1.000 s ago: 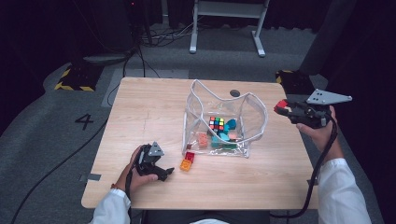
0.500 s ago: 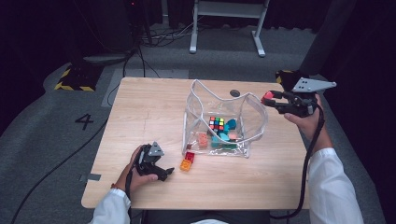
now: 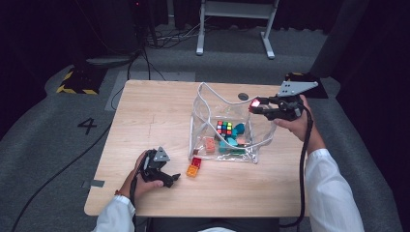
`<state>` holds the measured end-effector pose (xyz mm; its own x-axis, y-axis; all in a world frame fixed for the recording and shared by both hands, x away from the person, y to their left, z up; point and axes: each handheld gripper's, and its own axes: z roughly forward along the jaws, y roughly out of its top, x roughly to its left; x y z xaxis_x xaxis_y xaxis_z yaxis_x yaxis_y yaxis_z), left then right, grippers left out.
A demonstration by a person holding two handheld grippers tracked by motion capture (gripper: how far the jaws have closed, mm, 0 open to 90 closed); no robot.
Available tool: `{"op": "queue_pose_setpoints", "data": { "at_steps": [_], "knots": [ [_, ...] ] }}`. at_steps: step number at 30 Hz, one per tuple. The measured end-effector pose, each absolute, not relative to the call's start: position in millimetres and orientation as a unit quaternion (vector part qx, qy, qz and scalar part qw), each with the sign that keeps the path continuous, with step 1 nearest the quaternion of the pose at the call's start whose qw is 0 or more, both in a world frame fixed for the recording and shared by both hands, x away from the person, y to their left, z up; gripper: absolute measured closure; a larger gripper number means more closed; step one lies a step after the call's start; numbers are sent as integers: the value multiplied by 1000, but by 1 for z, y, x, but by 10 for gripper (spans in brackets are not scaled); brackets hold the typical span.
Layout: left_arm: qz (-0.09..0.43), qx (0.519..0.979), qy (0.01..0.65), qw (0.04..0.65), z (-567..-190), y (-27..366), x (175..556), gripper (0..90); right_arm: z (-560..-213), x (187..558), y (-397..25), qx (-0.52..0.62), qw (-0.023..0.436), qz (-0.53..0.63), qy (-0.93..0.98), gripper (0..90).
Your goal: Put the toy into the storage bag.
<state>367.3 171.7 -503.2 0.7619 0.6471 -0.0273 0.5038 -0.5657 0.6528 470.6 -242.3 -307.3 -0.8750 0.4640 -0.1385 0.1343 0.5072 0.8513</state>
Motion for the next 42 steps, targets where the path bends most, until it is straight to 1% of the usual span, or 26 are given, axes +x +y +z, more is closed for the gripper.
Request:
{"op": "queue_pose_setpoints", "data": {
  "at_steps": [5, 9, 12, 15, 24, 32, 42],
  "knots": [
    [108, 879, 326, 331, -503, 172, 367, 20, -311, 474, -220, 154, 167, 433, 872, 591],
    [108, 879, 327, 330, -503, 172, 367, 20, -313, 476, -210, 145, 166, 404, 888, 590],
    [108, 879, 327, 331, -503, 172, 367, 20, -317, 481, -204, 145, 161, 378, 900, 590],
    [108, 879, 327, 331, -503, 172, 367, 20, -325, 488, -197, 136, 152, 321, 925, 591],
    [108, 879, 327, 330, -503, 172, 367, 20, -337, 497, -187, 138, 154, 258, 944, 590],
    [108, 879, 327, 331, -503, 172, 367, 20, -347, 500, -192, 144, 156, 204, 956, 590],
    [109, 879, 327, 330, -503, 172, 367, 20, -344, 499, -223, 169, 150, 181, 957, 590]
  ]
}}
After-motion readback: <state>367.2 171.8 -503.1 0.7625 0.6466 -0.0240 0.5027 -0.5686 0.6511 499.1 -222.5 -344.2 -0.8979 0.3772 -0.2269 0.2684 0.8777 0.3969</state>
